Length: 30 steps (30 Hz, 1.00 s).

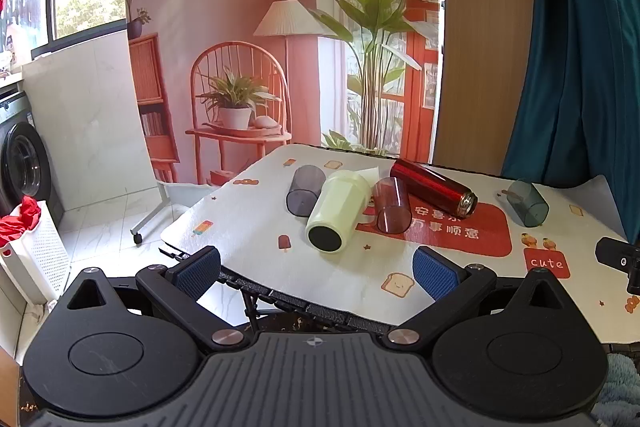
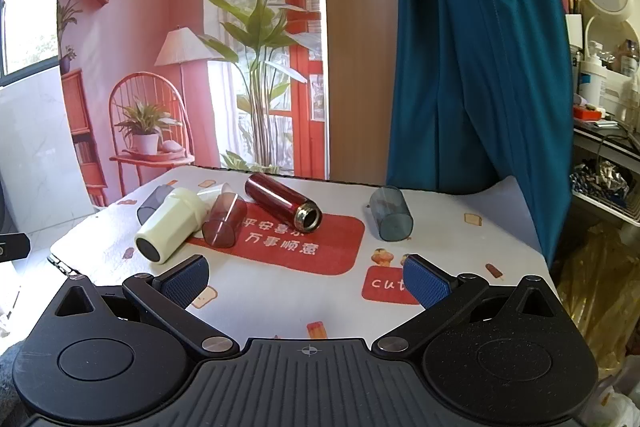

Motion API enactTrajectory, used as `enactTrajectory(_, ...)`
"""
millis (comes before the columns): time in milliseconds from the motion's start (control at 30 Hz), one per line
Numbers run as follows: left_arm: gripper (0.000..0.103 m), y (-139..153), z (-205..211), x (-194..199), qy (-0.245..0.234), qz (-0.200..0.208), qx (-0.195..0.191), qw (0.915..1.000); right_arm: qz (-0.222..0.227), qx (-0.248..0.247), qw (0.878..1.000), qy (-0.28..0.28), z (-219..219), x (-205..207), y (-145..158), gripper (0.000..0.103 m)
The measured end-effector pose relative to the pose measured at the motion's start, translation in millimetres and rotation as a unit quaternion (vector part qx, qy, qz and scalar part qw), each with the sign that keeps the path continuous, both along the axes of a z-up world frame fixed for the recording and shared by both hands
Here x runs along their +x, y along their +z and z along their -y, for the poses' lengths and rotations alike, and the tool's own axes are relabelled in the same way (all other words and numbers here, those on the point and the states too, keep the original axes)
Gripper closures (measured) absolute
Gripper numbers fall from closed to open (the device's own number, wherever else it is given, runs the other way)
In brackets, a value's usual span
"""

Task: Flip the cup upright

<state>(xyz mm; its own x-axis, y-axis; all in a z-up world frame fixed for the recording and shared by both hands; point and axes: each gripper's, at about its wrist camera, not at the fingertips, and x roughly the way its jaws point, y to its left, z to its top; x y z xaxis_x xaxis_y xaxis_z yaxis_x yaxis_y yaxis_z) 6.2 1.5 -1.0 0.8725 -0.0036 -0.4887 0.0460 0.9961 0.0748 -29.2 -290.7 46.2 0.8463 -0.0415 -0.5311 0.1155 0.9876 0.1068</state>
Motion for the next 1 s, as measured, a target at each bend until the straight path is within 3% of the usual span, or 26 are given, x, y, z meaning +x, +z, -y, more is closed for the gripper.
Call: enactTrajectory(1000,0.000,0.1,-0.5,0.8,0.001,-0.009,-0.001,1.0000,-0.006,0.001,1.000,0.002,-3.8,2.1,-4.9,0.000)
